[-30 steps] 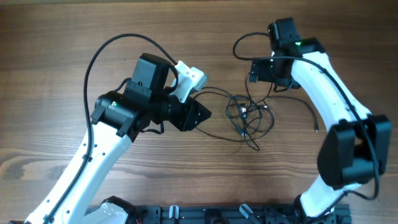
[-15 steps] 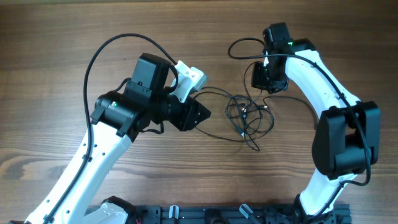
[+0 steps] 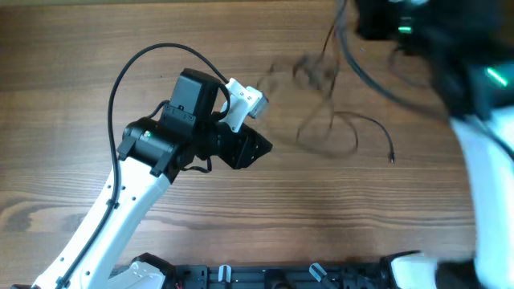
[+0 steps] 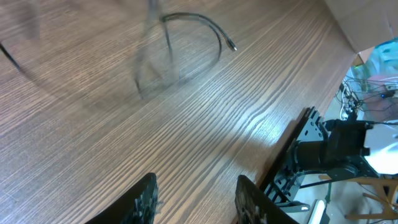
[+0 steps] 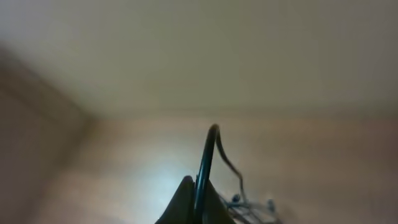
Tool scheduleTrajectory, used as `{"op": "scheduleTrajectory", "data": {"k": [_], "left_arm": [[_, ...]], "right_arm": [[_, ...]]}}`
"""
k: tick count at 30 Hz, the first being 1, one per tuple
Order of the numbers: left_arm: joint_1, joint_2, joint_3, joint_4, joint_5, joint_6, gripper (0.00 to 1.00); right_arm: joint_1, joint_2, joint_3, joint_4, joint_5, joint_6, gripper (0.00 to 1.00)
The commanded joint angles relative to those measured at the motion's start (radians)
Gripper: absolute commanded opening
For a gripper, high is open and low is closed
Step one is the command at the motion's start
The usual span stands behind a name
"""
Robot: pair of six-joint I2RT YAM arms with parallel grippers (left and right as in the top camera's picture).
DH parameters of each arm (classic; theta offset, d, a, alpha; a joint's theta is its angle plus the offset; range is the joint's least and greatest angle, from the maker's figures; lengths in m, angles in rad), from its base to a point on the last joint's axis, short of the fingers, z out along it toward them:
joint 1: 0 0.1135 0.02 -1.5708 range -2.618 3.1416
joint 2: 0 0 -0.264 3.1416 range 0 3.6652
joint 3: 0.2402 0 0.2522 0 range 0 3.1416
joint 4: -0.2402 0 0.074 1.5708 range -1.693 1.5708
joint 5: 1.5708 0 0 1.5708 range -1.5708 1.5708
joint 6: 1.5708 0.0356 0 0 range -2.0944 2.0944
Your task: Untangle cables
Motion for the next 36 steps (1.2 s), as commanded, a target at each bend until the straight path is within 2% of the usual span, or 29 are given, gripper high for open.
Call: {"op": "scheduleTrajectory", "data": {"k": [1, 5, 8, 10, 17, 25, 29, 36], "left_arm": [[0.005, -0.003, -0.005, 0.002, -0.006, -0.006, 0.42], [0.005, -0.003, -0.005, 0.006, -0.006, -0.006, 0.45], [0.003, -0.003, -0.005, 0.019, -0.006, -0.006, 0.58], [0.002, -0.003, -0.005, 0.029, -0.005, -0.019, 0.62], [-0.041, -0.003, -0.005, 0.068, 0.032, -0.035, 0.91], [-0.134, 0.022, -0.006, 0.135, 0.032, -0.032, 0.92], [-0.151, 0.024, -0.006, 0.160, 0.032, -0.032, 0.82], [-0.174, 0.024, -0.006, 0.215, 0.032, -0.033, 0.82]], "right_arm": [[0.006, -0.120, 0.023, 0.077, -0.138, -0.010, 0.04], [0.006, -0.204, 0.023, 0.140, -0.254, -0.009, 0.04], [0.006, -0.214, 0.023, 0.145, -0.306, -0.009, 0.04], [0.006, -0.206, 0.023, 0.139, -0.328, -0.002, 0.04], [0.006, -0.170, 0.022, 0.118, -0.430, 0.020, 0.04], [0.006, -0.159, 0.022, 0.101, -0.499, 0.039, 0.04], [0.006, -0.159, 0.022, 0.094, -0.499, 0.035, 0.04], [0.006, -0.159, 0.022, 0.077, -0.499, 0.022, 0.04]]}}
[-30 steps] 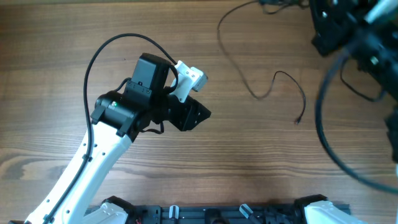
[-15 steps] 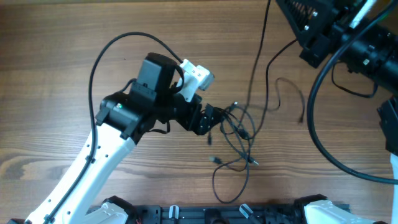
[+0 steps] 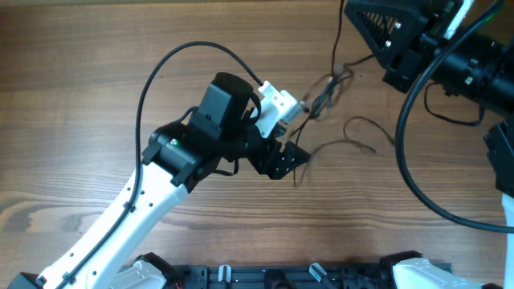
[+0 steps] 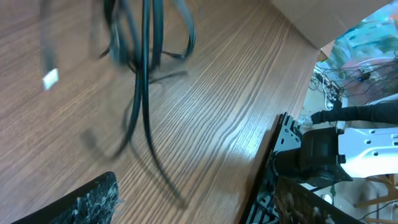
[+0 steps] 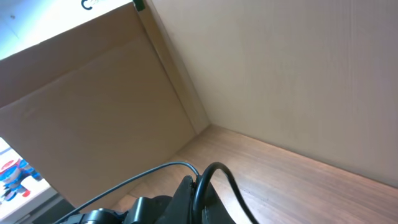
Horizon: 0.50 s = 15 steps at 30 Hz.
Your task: Untangle cables
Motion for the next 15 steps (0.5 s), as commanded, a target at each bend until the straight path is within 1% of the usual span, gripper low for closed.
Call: {"op": "scheduleTrajectory", "data": {"k": [1, 4, 9, 10, 11, 12, 13, 14, 15], "left_arm": [[-0.010, 0.006, -0.006, 0.032, 0.016, 0.004, 0.83], [-0.010, 0.006, -0.006, 0.054, 0.016, 0.004, 0.81], [-0.010, 0.006, -0.006, 0.076, 0.016, 0.004, 0.67], [-0.010, 0.006, -0.006, 0.080, 0.016, 0.004, 0.58], [-0.010, 0.006, -0.006, 0.087, 0.016, 0.004, 0.39], [-0.010, 0.006, -0.006, 0.095, 0.016, -0.001, 0.27], [-0.010, 0.006, -0.006, 0.107, 0.016, -0.004, 0.10], [-0.010, 0.006, -0.006, 0.114, 0.016, -0.004, 0.08], [-0.010, 0.006, -0.006, 0.121, 0.016, -0.005, 0.08]], "right_arm": [[0.003, 0.006, -0.001, -0.014, -0.024, -0.024, 0.04], [0.004, 0.006, -0.001, -0.031, -0.024, -0.024, 0.04], [0.004, 0.006, -0.001, -0.052, -0.024, -0.023, 0.04], [0.004, 0.006, -0.001, -0.060, -0.024, -0.024, 0.04], [0.004, 0.006, -0.001, -0.068, -0.024, -0.031, 0.04], [0.004, 0.006, -0.001, -0.074, -0.024, -0.043, 0.04], [0.004, 0.006, -0.001, -0.082, -0.024, -0.048, 0.04], [0.004, 0.006, -0.001, -0.085, -0.024, -0.048, 0.04], [0.004, 0.006, -0.001, -0.086, -0.024, -0.048, 0.04]]}}
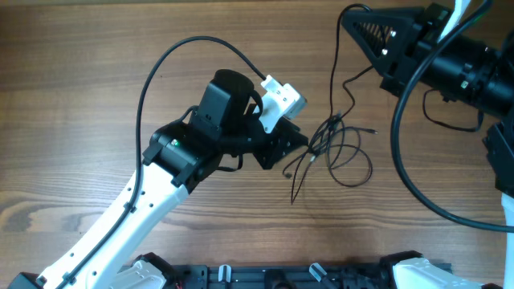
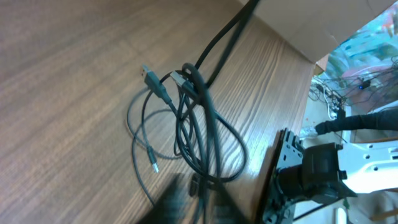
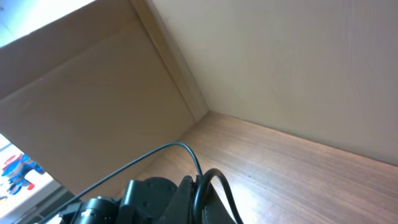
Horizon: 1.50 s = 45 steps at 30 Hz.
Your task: Untangle cables
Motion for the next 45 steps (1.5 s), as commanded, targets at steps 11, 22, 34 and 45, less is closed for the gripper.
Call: {"op": "scheduleTrajectory", "data": {"k": [11, 22, 34, 45], "left_arm": [[-0.004, 0.040, -0.006, 0.071, 0.016, -0.048, 0.46], [-0.004, 0.073, -0.006, 0.071, 0.016, -0.048, 0.04], [0.034, 0.031, -0.006, -0.059, -0.072, -0.048, 0.04], [0.336, -0.203, -0.006, -0.401, -0.377, -0.048, 0.04]], "right_arm": [[0.003, 0.006, 0.001, -0.017, -0.024, -0.024, 0.04], [0.003, 0.006, 0.001, -0.048, -0.023, -0.051, 0.04], [0.003, 0.006, 0.001, -0.086, 0.060, -0.085, 0.04], [0.003, 0.006, 0.001, -0.106, 0.156, -0.129, 0.04]]}}
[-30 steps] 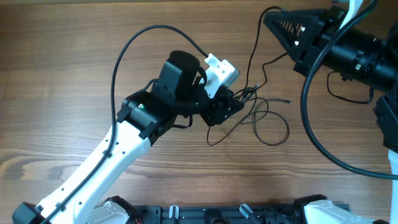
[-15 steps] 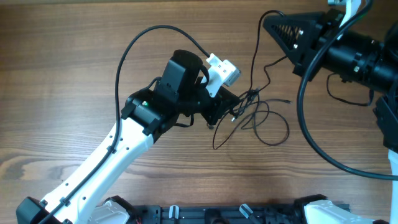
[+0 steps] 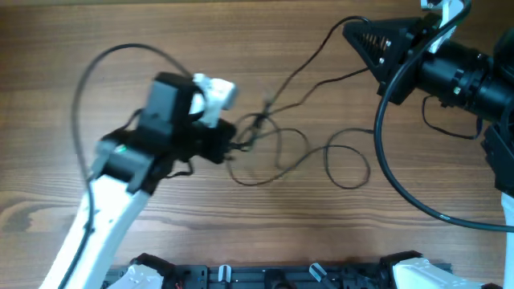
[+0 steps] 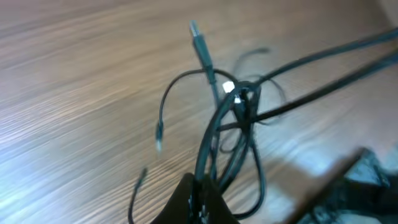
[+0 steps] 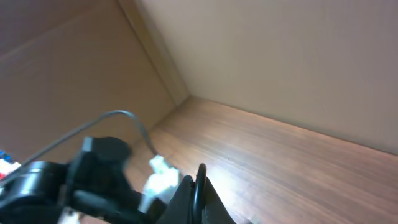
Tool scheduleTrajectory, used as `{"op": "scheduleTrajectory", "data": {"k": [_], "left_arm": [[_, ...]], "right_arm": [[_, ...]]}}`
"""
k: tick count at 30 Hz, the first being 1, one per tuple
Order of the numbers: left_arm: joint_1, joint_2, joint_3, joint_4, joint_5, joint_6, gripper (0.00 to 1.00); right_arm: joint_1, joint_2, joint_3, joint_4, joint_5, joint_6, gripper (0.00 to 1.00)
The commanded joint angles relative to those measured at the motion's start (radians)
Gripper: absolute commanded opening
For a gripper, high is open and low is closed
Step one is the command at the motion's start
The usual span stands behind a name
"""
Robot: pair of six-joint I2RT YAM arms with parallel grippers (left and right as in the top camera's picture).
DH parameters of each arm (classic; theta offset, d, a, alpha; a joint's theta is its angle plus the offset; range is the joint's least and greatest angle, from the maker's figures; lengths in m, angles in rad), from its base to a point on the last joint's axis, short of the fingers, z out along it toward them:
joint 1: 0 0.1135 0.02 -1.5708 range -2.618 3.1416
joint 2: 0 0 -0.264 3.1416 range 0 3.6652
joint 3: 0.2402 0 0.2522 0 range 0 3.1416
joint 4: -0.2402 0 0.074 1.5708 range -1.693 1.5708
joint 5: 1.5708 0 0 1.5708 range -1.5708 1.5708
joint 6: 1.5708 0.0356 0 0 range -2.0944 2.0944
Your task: Untangle cables
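Observation:
A tangle of thin black cables has its knot (image 3: 261, 122) near the table's middle, with loose loops (image 3: 347, 166) lying to the right of it. My left gripper (image 3: 231, 147) sits just left of the knot, shut on several strands. In the left wrist view the strands run from the gripper (image 4: 202, 190) up to the knot (image 4: 239, 99), and a plug end (image 4: 198, 37) sticks out. At the far right my raised right gripper (image 3: 350, 30) is shut on a black cable (image 5: 200, 177). Two strands stretch from there to the knot.
The wooden table (image 3: 96, 32) carries only the cables. A dark rail (image 3: 281, 277) runs along its near edge. Cardboard walls (image 5: 280, 56) stand behind the table. My right arm's own thick cable (image 3: 385, 160) arcs over the right side.
My left gripper has moved left with the strands in it. The bunched cables are now drawn out into longer lines between the two grippers. The right gripper has barely shifted.
First my left gripper stood open left of the cables while the right gripper held a cable. Then it was open around the bundle hanging from the right gripper. Then it had closed on the strands, and now it holds them further left, with the tangle spread.

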Motion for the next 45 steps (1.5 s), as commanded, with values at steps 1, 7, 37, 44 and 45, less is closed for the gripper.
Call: {"op": "scheduleTrajectory", "data": {"k": [1, 7, 37, 44, 45], "left_arm": [[0.122, -0.105, -0.006, -0.091, -0.149, 0.001, 0.04], [0.315, -0.245, -0.006, -0.242, -0.284, 0.001, 0.04], [0.458, -0.334, -0.006, -0.234, -0.265, 0.000, 0.04], [0.458, -0.333, -0.006, -0.235, -0.231, 0.001, 0.04], [0.458, -0.333, -0.006, -0.235, -0.231, 0.001, 0.04]], "right_arm": [[0.003, 0.006, 0.002, -0.007, 0.131, -0.020, 0.04], [0.003, 0.006, 0.002, -0.065, 0.592, 0.066, 0.04], [-0.324, 0.016, 0.002, -0.143, 1.263, 0.313, 0.04], [-0.324, 0.071, 0.002, 0.037, 0.327, -0.195, 0.04], [-0.324, 0.078, 0.002, 0.043, 0.169, -0.283, 0.04]]}}
